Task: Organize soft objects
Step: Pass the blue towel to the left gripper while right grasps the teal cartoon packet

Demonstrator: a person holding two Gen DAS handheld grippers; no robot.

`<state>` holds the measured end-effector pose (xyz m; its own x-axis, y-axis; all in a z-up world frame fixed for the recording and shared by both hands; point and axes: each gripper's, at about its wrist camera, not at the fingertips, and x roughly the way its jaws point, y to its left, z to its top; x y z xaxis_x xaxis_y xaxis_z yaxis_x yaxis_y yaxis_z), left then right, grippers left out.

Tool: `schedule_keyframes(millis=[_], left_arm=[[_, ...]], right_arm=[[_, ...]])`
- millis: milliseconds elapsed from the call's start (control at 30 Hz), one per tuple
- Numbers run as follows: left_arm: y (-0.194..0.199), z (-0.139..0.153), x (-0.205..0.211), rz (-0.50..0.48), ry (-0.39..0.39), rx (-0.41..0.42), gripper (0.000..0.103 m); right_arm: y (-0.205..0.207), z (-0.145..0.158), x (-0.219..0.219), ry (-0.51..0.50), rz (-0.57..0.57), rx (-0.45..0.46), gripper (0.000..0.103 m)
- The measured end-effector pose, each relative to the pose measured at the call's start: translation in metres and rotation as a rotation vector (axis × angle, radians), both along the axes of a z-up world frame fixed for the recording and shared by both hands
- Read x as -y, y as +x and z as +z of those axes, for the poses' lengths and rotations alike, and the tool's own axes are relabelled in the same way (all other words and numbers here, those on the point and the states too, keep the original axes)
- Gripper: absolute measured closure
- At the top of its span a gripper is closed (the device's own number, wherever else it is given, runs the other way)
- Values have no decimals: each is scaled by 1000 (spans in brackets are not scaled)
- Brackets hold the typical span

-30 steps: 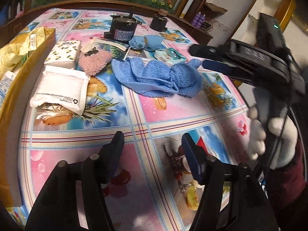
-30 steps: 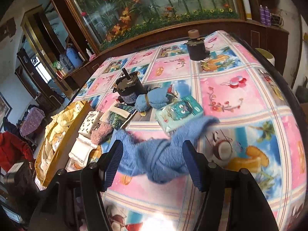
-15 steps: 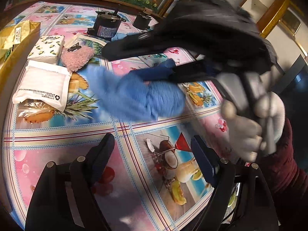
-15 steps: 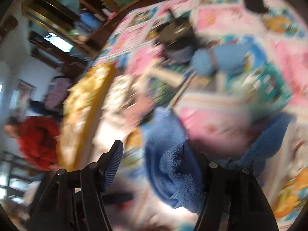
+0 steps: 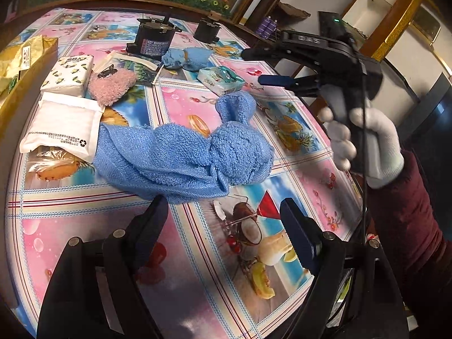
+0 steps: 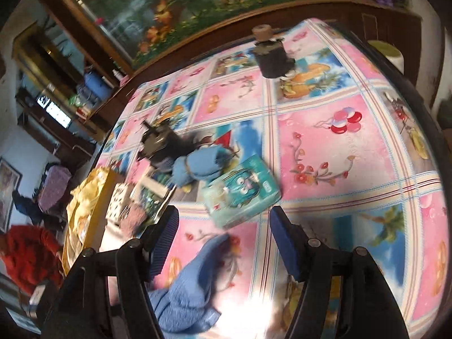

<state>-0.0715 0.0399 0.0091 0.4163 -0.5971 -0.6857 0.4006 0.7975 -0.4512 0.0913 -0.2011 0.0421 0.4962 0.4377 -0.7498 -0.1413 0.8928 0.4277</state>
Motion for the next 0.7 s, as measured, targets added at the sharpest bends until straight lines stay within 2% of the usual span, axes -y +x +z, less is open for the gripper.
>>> schedule_keyframes(millis=[100, 333, 467, 600, 700], left_arm=[[-1, 0, -1, -1, -1, 0, 21], [-1, 1, -1, -4, 2, 2, 21], [0, 0, -1, -2, -6, -1, 21], [-2, 1, -2, 15, 0, 3, 21], [-13, 12, -4, -5, -11, 41, 21]], right_arm=[[16, -11, -8, -48, -7, -33, 36], [50, -25, -21, -88, -94, -107, 36], [56, -25, -49, -208, -22, -109, 33], [39, -28, -71, -371, 89, -77, 35], [25, -29, -70, -422, 123, -58, 38]])
